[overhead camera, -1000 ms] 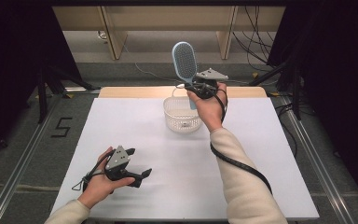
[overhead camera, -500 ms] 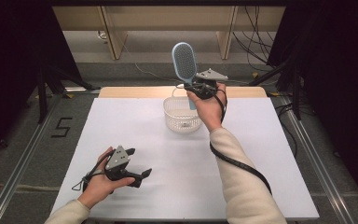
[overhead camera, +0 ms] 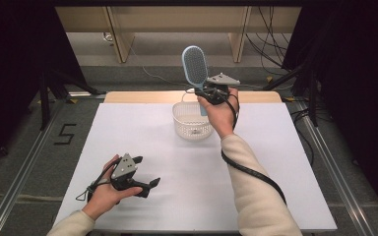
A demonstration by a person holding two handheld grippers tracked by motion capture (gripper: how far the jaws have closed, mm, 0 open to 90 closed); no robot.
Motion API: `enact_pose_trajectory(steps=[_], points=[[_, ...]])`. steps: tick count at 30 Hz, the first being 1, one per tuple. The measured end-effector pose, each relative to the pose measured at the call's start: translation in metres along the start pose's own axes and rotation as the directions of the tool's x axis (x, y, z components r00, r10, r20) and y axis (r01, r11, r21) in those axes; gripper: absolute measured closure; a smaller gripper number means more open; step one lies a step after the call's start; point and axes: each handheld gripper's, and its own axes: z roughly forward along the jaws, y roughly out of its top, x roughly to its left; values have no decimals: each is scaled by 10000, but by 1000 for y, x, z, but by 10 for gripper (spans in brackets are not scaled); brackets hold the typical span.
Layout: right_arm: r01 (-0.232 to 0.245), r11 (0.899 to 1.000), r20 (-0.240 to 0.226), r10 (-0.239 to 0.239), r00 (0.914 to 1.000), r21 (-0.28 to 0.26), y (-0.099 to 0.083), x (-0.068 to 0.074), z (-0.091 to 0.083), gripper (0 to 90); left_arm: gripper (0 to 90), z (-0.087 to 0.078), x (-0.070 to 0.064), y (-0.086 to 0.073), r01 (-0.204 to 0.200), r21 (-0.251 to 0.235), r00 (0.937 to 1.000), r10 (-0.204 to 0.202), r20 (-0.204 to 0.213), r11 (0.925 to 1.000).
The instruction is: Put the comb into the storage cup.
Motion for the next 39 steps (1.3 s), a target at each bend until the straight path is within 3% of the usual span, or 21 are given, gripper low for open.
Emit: enact_pose_trajectory(steps=[39], points=[[-31,9999,142,29,9999,111,-2,-1,8,707,16,0,0,0,7,-25,10000,-7,17,10000]])
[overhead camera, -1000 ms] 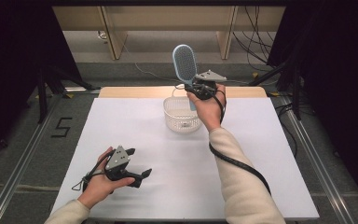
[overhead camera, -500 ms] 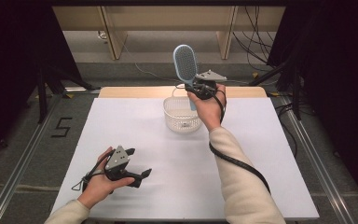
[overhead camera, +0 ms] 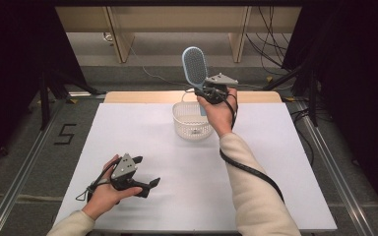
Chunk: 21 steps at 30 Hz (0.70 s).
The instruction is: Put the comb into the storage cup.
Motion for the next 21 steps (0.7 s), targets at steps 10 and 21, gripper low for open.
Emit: enact_pose_trajectory(steps=[10,21], points=[[24,10000,-20,-24,10000,-6,0,0,1,707,16,0,0,0,-5,10,10000,5,6,10000],[-1,9999,-77,2,10000,127,-3,0,5,707,16,0,0,0,-16,14,10000,16,7,10000]])
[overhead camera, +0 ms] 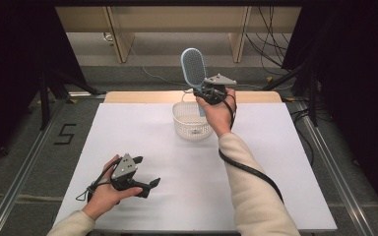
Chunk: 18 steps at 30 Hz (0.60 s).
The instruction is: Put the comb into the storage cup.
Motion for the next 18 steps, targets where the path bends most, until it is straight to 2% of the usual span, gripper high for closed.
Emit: enact_pose_trajectory(steps=[18], points=[[0,10000,-28,0,10000,82,-4,0,2,707,16,0,0,0,-21,-2,10000,21,-12,10000]])
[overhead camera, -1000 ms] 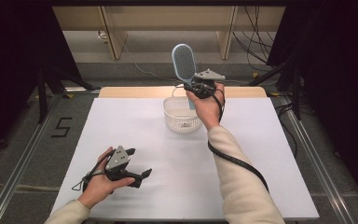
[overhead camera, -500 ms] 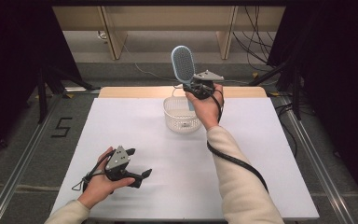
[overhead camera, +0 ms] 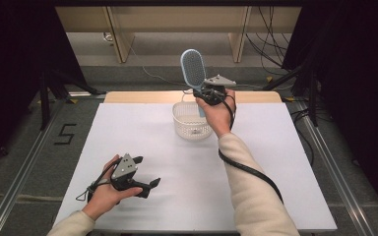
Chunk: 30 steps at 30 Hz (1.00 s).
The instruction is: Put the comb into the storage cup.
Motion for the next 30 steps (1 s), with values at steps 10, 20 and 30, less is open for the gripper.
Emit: enact_pose_trajectory(steps=[10,20,30], points=[[32,10000,-17,-32,10000,27,-3,0,3,707,16,0,0,0,1,2,10000,-1,5,10000],[41,10000,-103,-41,9999,37,-8,-1,5,707,16,0,0,0,1,4,10000,-1,3,10000],[104,9999,-139,-103,9999,59,-10,-1,6,707,16,0,0,0,11,4,10000,-11,5,10000]])
